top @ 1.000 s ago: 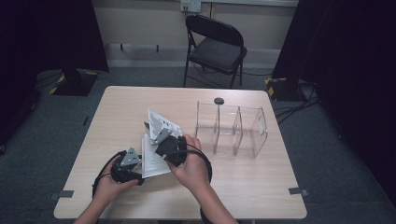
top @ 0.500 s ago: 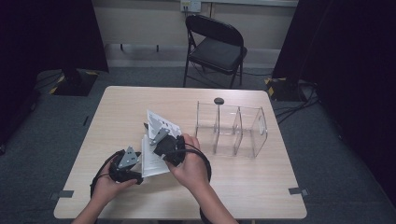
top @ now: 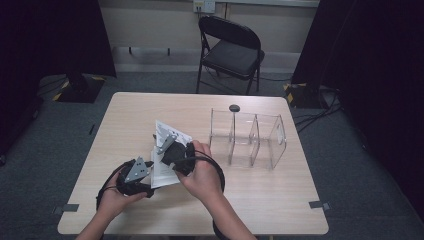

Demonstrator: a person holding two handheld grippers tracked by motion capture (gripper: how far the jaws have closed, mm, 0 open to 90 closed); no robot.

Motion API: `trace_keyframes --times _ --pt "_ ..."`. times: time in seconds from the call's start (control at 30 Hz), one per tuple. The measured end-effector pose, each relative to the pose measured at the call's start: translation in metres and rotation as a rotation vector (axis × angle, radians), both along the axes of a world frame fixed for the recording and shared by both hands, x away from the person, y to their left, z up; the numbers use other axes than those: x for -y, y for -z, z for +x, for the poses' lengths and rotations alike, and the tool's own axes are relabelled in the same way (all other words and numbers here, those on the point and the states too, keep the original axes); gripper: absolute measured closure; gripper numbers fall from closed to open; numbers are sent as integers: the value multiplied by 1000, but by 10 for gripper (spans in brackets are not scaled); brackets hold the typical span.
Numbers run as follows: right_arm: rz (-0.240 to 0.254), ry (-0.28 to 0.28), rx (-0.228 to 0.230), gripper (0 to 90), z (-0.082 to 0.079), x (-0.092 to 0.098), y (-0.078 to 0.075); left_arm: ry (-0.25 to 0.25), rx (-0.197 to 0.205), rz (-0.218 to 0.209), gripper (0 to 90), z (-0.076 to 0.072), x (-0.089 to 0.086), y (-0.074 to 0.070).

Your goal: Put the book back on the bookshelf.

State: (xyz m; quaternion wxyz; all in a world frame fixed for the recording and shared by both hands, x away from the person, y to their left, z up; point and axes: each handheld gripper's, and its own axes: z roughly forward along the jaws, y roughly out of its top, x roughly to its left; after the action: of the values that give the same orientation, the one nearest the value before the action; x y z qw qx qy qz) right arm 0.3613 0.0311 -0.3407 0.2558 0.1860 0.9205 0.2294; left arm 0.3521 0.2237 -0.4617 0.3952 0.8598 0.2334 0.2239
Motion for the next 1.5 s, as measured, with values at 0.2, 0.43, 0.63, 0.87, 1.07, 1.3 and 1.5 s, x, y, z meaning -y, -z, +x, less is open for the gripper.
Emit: trace_keyframes --times 0.2,0.43,0.63,0.87,1.07,1.3,1.5 --pt "-16 -5 -5 679 0 -2 -5 12 23 -7 236 -2 2 -8" --pt "-41 -22 -12 679 2 -5 -10 39 42 12 260 -4 4 -15" --pt "-26 -19 -9 679 3 -5 -10 79 47 35 191 -4 8 -16" --pt "-32 -32 -2 678 3 -5 -10 97 80 45 215 -5 10 -19" --pt "-45 -39 -9 674 3 -4 -10 131 134 99 341 -9 13 -24" --pt "-15 -72 -24 626 1 -3 -7 135 159 116 494 -10 10 -31" --pt "168 -67 -104 370 4 14 -10 136 152 137 512 -10 11 -34"
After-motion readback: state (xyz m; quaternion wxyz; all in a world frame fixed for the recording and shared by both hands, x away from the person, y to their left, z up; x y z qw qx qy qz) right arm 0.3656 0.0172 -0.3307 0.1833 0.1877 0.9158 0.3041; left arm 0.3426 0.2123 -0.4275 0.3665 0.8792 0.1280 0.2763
